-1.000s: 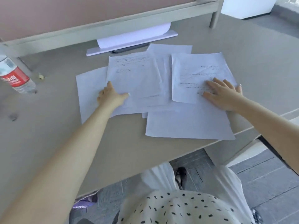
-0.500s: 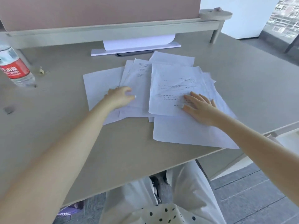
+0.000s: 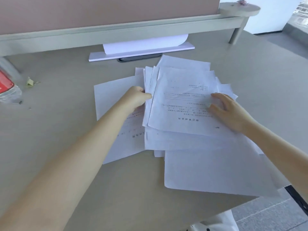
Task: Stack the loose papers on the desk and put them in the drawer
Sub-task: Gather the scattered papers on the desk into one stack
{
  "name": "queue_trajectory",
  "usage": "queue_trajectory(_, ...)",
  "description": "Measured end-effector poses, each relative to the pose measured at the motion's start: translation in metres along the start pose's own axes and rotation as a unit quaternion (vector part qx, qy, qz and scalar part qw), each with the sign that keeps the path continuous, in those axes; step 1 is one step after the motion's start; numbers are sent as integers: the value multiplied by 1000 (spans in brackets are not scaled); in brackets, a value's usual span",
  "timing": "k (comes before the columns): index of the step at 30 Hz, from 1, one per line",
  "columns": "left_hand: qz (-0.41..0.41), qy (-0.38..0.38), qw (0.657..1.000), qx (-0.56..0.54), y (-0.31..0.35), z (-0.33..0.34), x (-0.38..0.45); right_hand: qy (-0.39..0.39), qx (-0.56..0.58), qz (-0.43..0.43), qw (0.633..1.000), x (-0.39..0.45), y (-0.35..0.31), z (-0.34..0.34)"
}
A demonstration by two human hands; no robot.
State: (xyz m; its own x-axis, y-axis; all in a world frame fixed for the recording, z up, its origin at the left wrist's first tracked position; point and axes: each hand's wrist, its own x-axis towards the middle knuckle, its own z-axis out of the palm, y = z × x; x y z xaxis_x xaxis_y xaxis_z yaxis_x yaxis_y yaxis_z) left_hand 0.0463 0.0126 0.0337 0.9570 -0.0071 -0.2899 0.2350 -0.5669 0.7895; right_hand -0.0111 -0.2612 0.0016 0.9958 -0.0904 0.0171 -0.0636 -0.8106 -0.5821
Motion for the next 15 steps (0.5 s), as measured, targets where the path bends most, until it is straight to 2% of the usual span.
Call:
queue_trajectory(4,49,12,997,-51,17,25,-18,18,99,-8,995,-1,11,-13)
queue_trajectory(7,76,8,996,-52,11,38,-39,42,101,0,994,-14,25,-29)
queue_trajectory(9,99,32,994,41,-5,43,-53,12,69,0,998,-28,33,-34)
queue_trajectory(10,112,77,982,128,-17,41,-55,-15,33,-5,999,-34,37,-33)
queue_trajectory(12,108,151,936,298,-42,31,-51,-63,-75,-14,995,-45,43,-29)
queue_trajectory(13,84,147,924,343,-53,25,-48,-71,-112,-22,991,-48,45,-27)
queue_trajectory(15,47,99,927,358,-66,12,-39,-60,-126,-26,990,-52,43,-25)
